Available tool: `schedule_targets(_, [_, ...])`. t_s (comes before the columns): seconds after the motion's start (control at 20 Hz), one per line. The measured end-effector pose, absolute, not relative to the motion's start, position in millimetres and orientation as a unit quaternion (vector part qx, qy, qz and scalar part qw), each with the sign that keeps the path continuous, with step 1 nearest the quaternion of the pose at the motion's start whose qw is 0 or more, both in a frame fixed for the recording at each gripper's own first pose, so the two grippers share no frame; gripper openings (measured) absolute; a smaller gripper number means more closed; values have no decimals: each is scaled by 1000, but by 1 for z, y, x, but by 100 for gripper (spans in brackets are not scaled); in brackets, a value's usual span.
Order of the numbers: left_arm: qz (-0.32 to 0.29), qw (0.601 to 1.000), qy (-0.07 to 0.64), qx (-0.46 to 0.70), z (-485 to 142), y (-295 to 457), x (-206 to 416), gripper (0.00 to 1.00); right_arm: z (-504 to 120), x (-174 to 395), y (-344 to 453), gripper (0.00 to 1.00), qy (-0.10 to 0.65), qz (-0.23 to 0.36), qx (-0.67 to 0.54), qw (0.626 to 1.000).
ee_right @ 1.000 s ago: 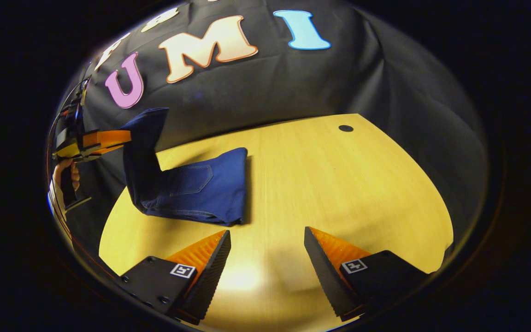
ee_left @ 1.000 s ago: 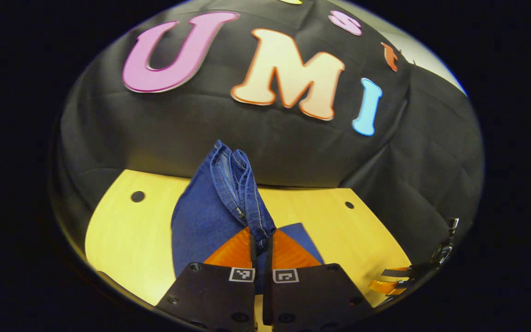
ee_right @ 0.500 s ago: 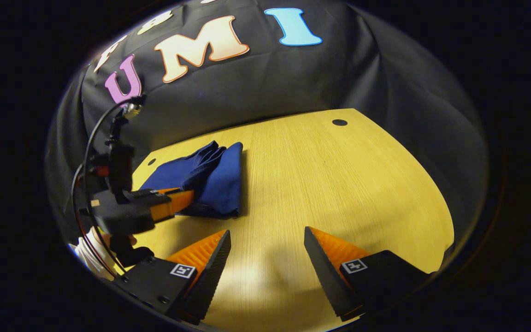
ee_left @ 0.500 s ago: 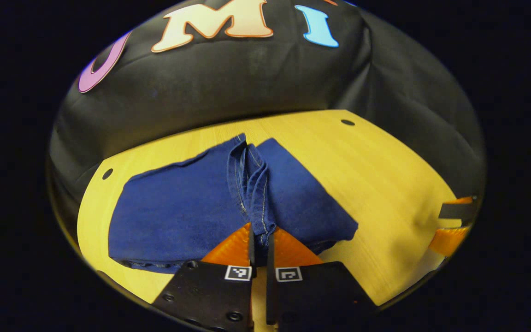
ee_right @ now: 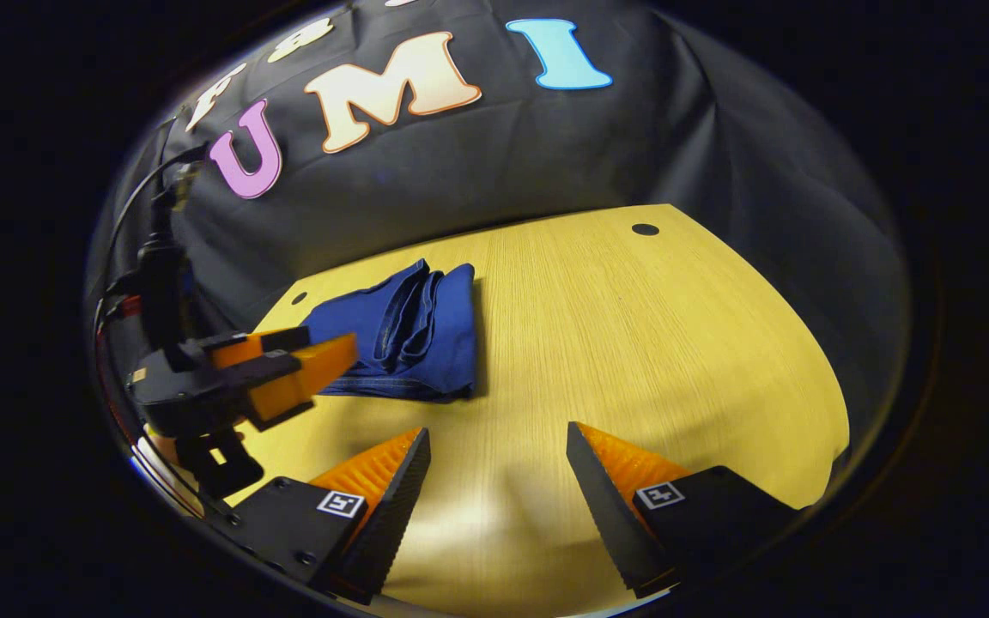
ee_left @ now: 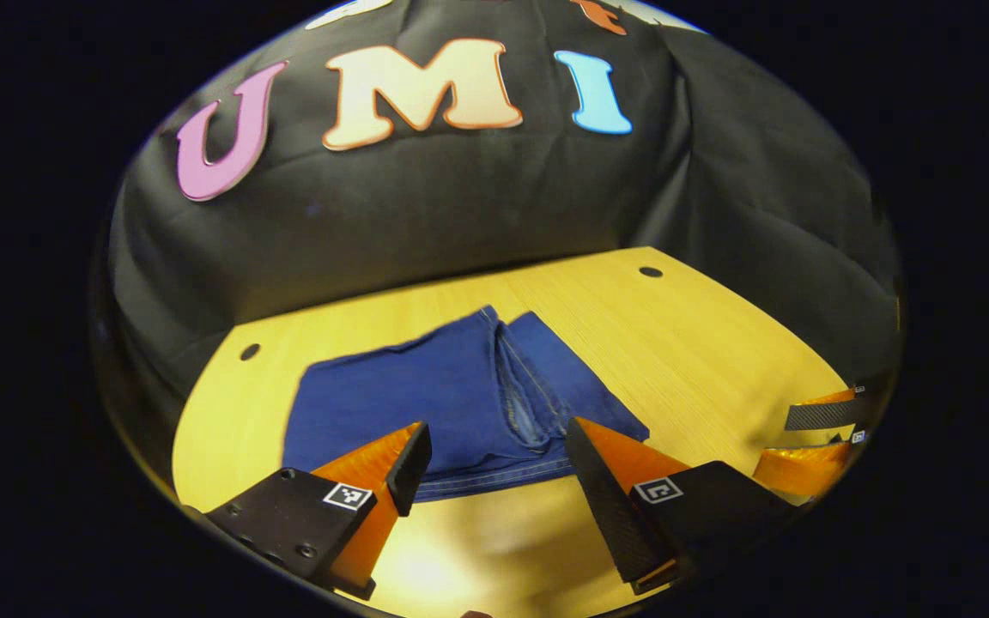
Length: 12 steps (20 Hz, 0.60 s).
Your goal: Grasp the waist and the cuffs of the jeans and fold them to make the two legs overlap; first hold the waist and fold one-third of the jeans toward the cuffs, then hold the cuffs and fold the remaining one-third in the same direction to finish folding.
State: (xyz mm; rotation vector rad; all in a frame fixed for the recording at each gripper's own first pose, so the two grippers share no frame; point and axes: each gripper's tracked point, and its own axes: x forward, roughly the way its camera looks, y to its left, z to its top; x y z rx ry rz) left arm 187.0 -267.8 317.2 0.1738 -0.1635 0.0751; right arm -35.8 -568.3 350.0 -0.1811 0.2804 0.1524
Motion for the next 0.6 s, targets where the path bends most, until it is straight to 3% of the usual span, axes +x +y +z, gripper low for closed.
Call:
schedule_targets(0.1, [40, 992, -82, 84, 315, -248, 157, 95, 350, -45, -559, 94, 132, 70, -85, 985])
schedule_targets(0.15, [45, 992, -83, 84, 312, -237, 145, 95, 349, -48, -556, 98, 130, 62, -86, 986])
schedule_targets(0.25, [47, 992, -86, 77, 303, -216, 128, 95, 343, -57, -550, 94, 126, 47, -85, 987])
schedule_targets(0.35, [40, 994, -68, 75, 281, -199, 112, 94, 340, -67, -538, 99, 121, 31, -68, 990])
schedule_targets(0.6, [33, 999, -40, 16, 251, -161, 107, 95, 340, -77, -511, 93, 101, 21, -61, 993])
